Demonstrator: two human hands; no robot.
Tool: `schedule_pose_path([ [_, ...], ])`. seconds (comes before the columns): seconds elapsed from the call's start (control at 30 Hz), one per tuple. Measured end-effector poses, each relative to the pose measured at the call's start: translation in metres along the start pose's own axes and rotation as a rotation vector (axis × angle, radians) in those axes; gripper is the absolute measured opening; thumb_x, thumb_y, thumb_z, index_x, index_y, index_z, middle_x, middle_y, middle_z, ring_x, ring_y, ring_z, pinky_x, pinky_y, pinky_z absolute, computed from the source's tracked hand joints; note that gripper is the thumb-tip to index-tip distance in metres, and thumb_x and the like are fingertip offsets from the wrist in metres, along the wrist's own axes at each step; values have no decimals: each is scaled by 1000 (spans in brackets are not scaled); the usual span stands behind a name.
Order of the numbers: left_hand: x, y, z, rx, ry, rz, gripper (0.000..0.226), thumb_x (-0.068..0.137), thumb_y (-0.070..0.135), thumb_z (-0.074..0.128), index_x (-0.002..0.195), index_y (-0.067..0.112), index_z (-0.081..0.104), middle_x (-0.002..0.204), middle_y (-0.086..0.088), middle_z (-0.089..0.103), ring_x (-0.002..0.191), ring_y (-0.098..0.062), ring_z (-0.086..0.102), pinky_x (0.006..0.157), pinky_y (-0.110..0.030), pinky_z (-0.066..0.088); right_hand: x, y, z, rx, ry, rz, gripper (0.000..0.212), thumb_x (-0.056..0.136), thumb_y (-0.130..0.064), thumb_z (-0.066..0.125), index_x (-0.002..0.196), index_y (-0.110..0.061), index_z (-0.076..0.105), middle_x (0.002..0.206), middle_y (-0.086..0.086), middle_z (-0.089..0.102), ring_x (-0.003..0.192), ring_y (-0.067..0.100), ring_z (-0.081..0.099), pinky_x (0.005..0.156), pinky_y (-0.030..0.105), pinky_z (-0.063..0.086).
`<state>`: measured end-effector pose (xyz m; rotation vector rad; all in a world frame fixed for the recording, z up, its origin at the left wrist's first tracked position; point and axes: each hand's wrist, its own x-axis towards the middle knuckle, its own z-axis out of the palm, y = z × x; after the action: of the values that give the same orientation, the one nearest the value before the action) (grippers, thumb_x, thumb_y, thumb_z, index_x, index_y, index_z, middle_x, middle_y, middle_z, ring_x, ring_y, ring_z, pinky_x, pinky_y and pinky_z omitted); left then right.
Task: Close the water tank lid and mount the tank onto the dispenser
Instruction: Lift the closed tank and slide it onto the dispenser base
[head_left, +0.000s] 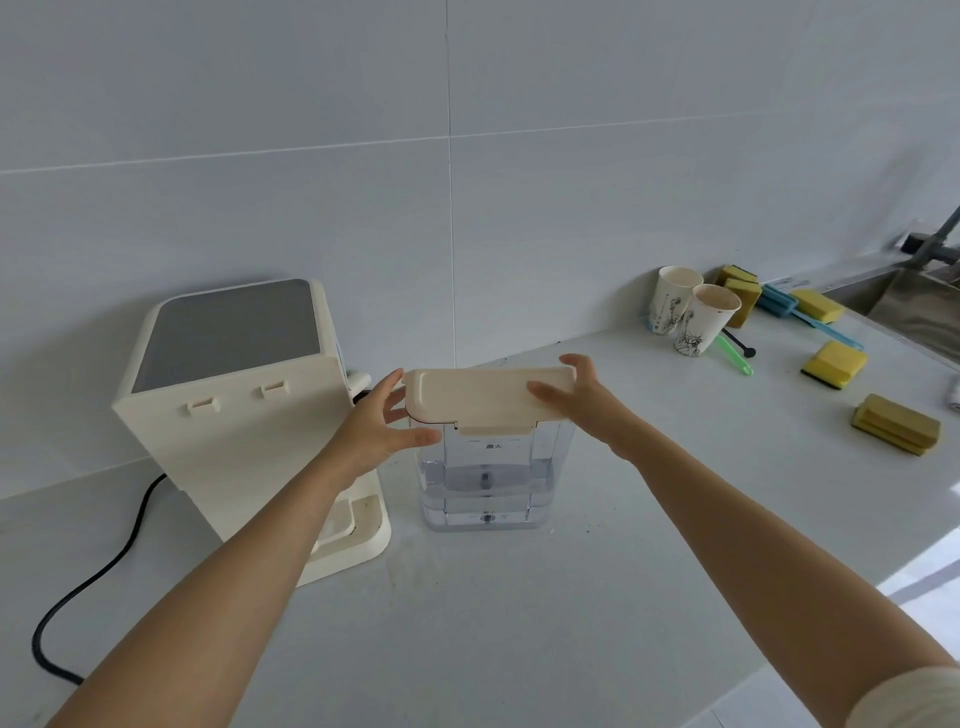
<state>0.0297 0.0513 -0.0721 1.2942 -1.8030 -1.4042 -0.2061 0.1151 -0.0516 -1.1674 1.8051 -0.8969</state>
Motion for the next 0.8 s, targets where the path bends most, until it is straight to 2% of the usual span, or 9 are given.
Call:
schedule_pose_path([
  [0.07,2,-8,4,2,-32,-29,90,68,13,78,142,21,27,146,-4,40,131,-22,42,106,-35,36,-2,10,-5,103,-56,-25,87,80,-32,64,143,-22,4,130,12,41,112,26,47,98,33,38],
  [0.17,3,-19,12,3,-68,-64,90,67,12,79,141,22,27,147,-4,38,134,-23,37,105,-31,32,-4,27,-7,156,-132,-33,107,75,-14,71,144,-24,-11,146,12,34,130,28,38,107,39,31],
  [0.23,4,-26,18,18,-75,-89,95,65,13,81,141,22,25,148,-2,35,136,-24,34,108,-33,31,-4,37,-3,133,-165,-45,111,71,-7,74,144,-24,-8,145,7,33,136,27,31,111,40,28],
  [0.37,8,-35,24,60,-53,-98,96,63,12,82,141,20,26,148,-2,36,137,-26,33,109,-34,30,-1,50,10,46,-190,-52,105,68,-6,77,143,-22,6,146,2,29,135,23,28,108,34,28],
  [0.57,14,-37,26,148,-42,-129,94,61,17,84,137,22,29,143,0,41,133,-24,37,112,-40,32,5,60,20,-28,-145,25,100,65,-9,79,141,-14,15,148,11,31,135,27,31,109,39,30],
  [0.7,16,-34,28,166,-30,-149,95,59,16,84,136,17,29,134,3,43,129,-19,38,100,-27,34,8,62,22,-94,-120,54,94,64,-13,80,137,-10,21,138,13,40,118,23,41,97,33,37],
  [0.8,15,-31,30,192,-12,-149,87,62,15,83,134,15,33,131,-2,46,126,-21,42,91,-24,33,8,61,22,-107,-112,41,88,66,-14,79,135,-9,25,131,11,43,107,18,40,89,28,37],
])
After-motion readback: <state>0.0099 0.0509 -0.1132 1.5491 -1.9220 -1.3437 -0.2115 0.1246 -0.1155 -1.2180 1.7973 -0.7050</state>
